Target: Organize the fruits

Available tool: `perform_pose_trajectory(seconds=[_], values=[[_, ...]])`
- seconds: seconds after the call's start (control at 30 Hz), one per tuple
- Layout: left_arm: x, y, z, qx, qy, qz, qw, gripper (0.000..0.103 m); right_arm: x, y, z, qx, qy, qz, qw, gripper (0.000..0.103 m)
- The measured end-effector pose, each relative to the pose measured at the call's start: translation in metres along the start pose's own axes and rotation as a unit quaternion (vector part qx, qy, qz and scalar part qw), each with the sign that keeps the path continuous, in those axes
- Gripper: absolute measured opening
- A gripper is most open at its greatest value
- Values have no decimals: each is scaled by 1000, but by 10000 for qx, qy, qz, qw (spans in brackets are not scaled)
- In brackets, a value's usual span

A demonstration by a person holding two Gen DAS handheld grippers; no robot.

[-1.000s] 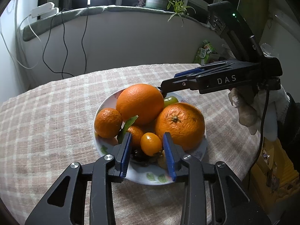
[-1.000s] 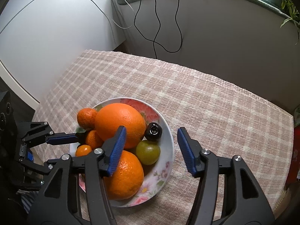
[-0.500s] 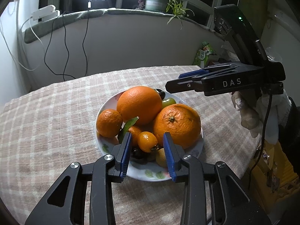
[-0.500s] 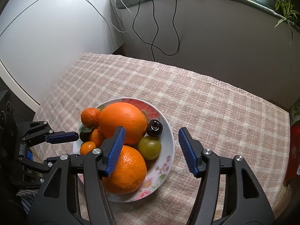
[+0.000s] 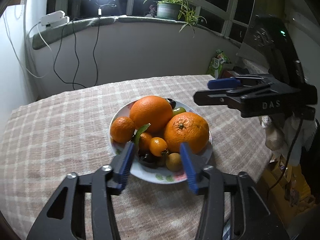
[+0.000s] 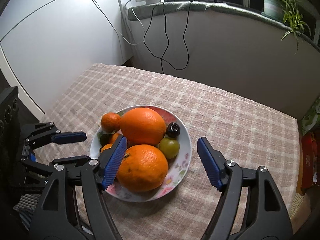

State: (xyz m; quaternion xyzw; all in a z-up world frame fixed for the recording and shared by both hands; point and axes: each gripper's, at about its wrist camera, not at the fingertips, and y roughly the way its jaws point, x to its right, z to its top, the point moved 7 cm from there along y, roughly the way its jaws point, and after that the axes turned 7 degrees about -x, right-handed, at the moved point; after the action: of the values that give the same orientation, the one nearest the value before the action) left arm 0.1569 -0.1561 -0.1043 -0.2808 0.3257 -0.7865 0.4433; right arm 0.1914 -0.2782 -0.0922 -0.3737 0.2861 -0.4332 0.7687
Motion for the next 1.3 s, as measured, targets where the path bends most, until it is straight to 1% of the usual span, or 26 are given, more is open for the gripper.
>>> perform_pose_trajectory(seconds=[0.03, 0.13, 0.2, 0.27, 0.37, 0.43, 0.53, 0.73, 0.93, 1.07, 1.3], values=[[-1, -2, -1, 8, -23, 17, 10000, 56, -2, -3, -2, 58, 6, -63, 10000, 76], [-4, -7, -4, 33, -144, 79, 9999, 63, -6, -14, -7, 257, 57, -262, 9993, 77], [-8, -10, -7, 49, -238, 132, 9996, 65, -8, -21, -12, 382, 96, -413, 9984, 91], [-10, -13, -10, 67, -295, 171, 9994, 67, -10, -28, -17, 553, 104, -597, 9966, 95], [-11, -19, -14, 89, -342, 309, 9989, 72, -13, -36, -27, 669, 165, -828, 9942, 96], [-12, -21, -17, 101, -351, 387, 9986, 73, -14, -41, -35, 723, 213, -971, 9924, 96], [-10, -25, -21, 109, -381, 526, 9978, 76, -16, -47, -44, 817, 328, -1078, 9903, 96], [-7, -32, -30, 171, -440, 649, 9968, 76, -15, -59, -64, 1022, 656, -1279, 9843, 96], [-6, -38, -33, 254, -486, 728, 9958, 76, -16, -70, -75, 1222, 906, -1332, 9793, 96], [-5, -41, -34, 275, -481, 757, 9956, 76, -20, -75, -77, 1306, 884, -1461, 9766, 96], [-5, -47, -35, 319, -486, 800, 9951, 76, -25, -78, -76, 1333, 858, -1423, 9770, 96]])
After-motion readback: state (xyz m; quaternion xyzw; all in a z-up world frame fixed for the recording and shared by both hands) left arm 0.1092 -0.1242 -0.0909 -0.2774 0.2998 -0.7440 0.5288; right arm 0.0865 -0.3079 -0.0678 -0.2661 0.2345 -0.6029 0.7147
